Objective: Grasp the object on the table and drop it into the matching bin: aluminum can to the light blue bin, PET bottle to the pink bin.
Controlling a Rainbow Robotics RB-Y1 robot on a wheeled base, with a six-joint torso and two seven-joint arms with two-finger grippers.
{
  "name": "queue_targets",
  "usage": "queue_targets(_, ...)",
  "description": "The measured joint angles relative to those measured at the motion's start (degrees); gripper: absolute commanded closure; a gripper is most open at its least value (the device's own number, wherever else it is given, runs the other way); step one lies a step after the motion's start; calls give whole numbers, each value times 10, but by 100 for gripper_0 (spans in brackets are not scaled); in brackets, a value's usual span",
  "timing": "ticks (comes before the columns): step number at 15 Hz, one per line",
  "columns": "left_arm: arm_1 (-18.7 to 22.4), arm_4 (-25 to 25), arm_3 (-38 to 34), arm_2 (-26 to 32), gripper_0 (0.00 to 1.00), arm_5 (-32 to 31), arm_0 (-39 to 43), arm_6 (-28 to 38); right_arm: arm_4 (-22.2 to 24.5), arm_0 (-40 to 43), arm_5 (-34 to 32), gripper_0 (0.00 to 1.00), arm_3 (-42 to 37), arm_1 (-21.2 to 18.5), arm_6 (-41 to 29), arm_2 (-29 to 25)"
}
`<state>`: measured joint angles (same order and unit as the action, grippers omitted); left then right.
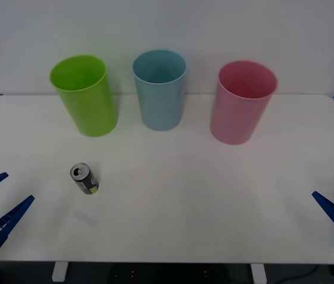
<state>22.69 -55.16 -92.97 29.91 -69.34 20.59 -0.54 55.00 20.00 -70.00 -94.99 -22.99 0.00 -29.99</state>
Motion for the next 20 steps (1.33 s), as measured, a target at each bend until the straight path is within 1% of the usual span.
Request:
queue_targets(4,0,-42,2,-1,0,19,13,0,0,0,0,0,0,0,0,0)
queue_targets(7,0,-58,4,-16,0,43,23,-2,0,0,0,0,0,0,0,0)
queue_targets(10,0,-88,7,-23,0,60,25,-2,0,0,0,0,0,0,0,0)
queue_targets(14,-1,-93,28,-49,0,81,17,-13,0,0,0,0,0,0,0,0)
queue_targets(16,-4,-93,43,-59,0,88,8,-33,0,0,0,0,0,0,0,0)
queue_targets(20,-27,-89,100,-69,0,93,-30,-111,0,0,0,0,0,0,0,0)
